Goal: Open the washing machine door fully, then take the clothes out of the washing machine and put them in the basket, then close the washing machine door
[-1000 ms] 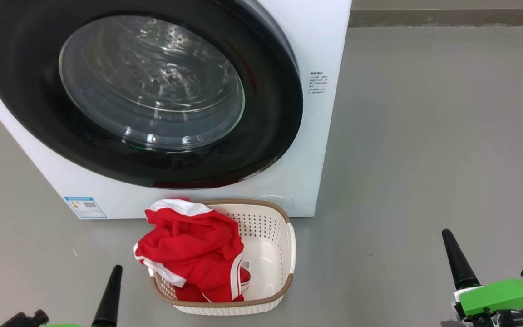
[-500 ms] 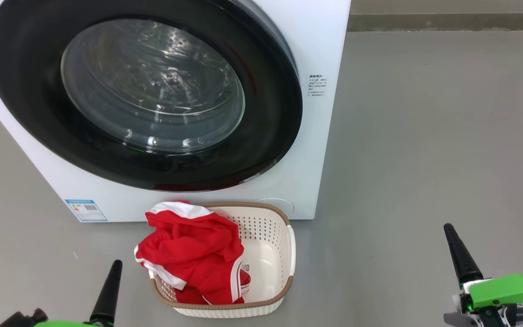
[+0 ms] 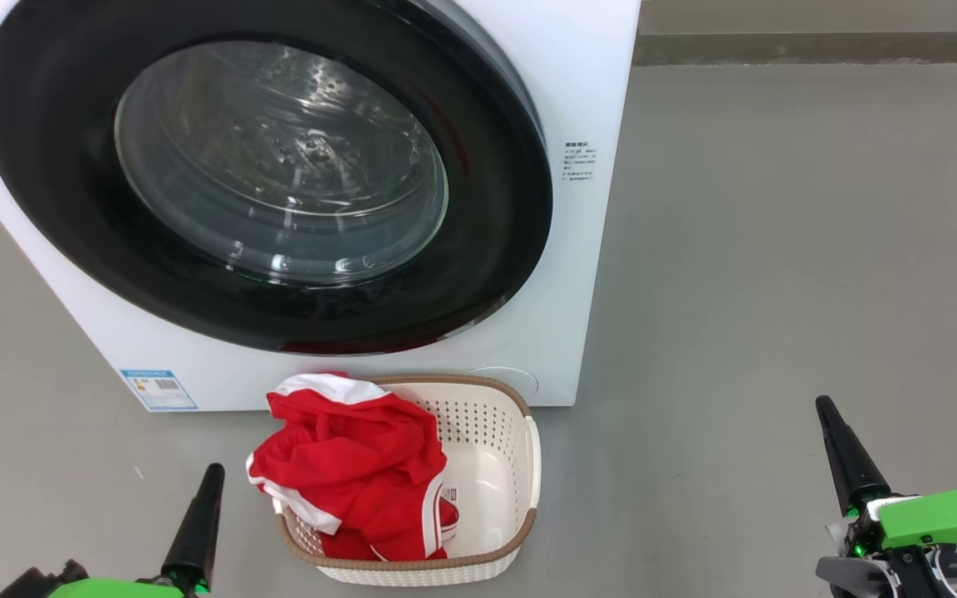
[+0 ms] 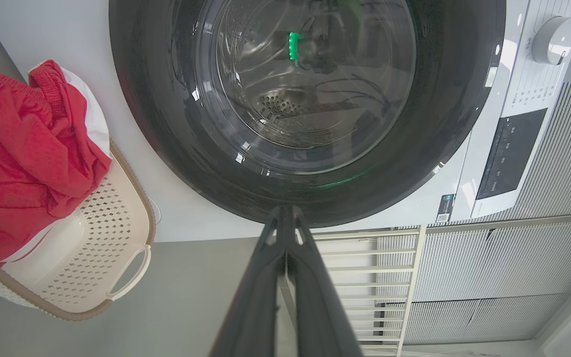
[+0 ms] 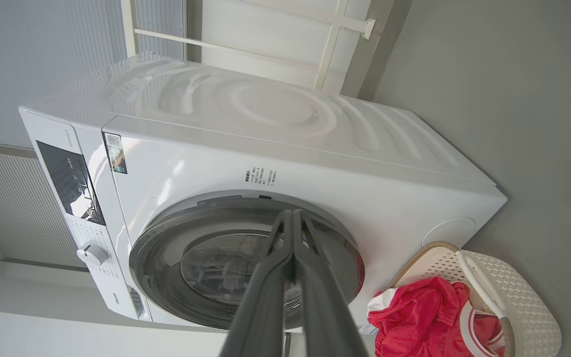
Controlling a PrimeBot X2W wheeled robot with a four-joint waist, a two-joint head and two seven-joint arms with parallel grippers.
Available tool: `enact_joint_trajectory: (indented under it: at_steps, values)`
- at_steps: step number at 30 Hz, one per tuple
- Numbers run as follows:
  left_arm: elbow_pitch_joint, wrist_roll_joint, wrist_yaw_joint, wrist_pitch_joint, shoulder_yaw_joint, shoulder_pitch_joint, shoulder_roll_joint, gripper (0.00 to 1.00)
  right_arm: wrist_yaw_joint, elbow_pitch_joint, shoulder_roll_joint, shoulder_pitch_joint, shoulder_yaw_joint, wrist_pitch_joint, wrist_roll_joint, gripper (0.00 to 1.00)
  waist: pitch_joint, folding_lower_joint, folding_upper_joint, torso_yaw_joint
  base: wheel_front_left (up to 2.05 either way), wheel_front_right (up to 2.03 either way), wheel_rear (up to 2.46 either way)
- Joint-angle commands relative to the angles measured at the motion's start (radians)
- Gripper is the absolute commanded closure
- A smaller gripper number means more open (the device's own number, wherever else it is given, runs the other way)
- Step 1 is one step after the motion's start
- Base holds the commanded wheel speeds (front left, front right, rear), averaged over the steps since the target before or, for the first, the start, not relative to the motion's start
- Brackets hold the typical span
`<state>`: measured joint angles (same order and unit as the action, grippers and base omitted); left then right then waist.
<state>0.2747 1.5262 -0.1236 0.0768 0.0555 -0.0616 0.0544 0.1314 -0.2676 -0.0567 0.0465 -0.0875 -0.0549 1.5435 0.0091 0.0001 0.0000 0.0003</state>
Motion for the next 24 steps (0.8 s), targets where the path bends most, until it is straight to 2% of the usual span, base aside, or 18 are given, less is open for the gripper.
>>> enact_joint_trajectory:
  at_steps: [1,8,24]
  values:
    - [-0.028,0.031,-0.007,0.011,0.039,-0.041,0.009,1.0,-0.001,0.025,-0.017,0.049,0.012,-0.013,0.033,1.0,-0.001,-0.0001,0.0,0.0,0.0,0.0,0.0]
    - [-0.03,0.088,-0.007,0.028,0.049,-0.045,0.003,1.0,-0.001,0.025,-0.018,0.058,0.007,-0.031,0.091,1.0,-0.006,-0.0001,0.0,0.0,0.0,0.0,0.0]
    - [-0.03,0.088,-0.007,0.031,0.051,-0.046,0.002,1.0,-0.001,0.024,-0.013,0.059,0.001,-0.036,0.088,1.0,-0.006,-0.0001,0.0,0.0,0.0,0.0,0.0]
